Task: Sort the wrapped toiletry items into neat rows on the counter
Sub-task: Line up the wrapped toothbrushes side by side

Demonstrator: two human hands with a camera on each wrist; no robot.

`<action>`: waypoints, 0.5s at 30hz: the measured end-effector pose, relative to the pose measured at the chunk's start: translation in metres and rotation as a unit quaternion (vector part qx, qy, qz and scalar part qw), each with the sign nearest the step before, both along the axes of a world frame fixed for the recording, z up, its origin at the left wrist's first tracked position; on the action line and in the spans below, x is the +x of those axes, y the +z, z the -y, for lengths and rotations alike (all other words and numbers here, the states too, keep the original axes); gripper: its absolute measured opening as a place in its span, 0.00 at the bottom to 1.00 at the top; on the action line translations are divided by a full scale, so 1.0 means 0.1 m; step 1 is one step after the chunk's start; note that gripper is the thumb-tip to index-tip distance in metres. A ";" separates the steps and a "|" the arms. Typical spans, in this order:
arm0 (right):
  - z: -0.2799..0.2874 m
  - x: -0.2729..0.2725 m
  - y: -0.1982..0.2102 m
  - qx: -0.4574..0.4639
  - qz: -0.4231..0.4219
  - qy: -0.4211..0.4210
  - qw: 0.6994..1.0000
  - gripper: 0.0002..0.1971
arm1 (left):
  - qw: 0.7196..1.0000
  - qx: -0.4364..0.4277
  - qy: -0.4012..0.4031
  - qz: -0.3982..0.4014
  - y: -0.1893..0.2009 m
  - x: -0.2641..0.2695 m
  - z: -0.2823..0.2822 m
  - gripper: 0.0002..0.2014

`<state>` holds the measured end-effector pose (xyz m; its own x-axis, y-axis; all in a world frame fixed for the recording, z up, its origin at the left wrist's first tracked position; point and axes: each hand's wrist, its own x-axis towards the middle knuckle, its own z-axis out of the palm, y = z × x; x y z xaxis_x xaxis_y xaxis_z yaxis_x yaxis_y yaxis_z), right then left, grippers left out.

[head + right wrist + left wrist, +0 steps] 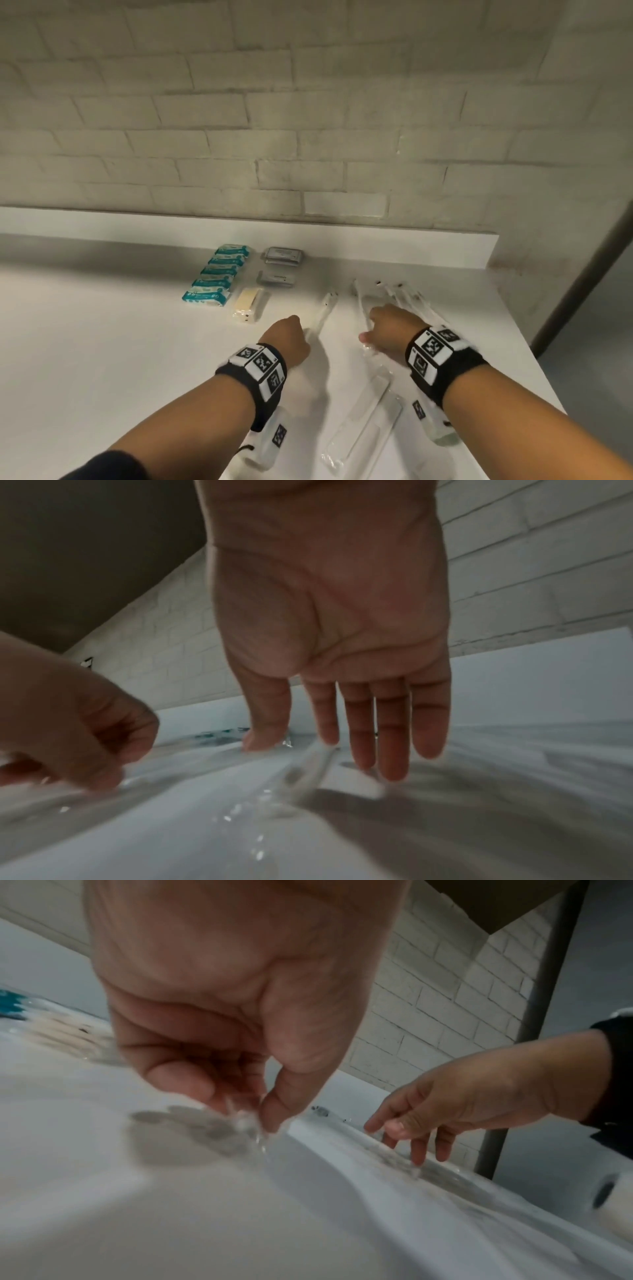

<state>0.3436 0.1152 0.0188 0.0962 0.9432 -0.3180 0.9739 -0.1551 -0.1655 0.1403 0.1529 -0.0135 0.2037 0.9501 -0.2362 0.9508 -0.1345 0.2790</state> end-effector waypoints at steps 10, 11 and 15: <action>0.25 -0.01 0.06 -0.026 -0.004 0.069 0.997 0.36 | 0.981 0.011 -0.193 0.029 -0.02 0.11 0.20 0.30; 0.27 -0.03 0.05 -0.032 -0.005 0.077 0.997 0.36 | 0.981 0.010 -0.195 0.023 -0.04 0.12 0.22 0.32; 0.22 -0.06 0.03 -0.063 0.038 0.095 0.993 0.31 | 0.987 -0.003 -0.157 0.022 -0.05 0.25 0.24 0.36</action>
<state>0.3374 0.0934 0.0219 -0.0521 0.9000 -0.4328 0.9965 0.0187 -0.0811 0.1657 0.1289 -0.0185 0.4978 0.8373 -0.2259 0.8496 -0.4185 0.3210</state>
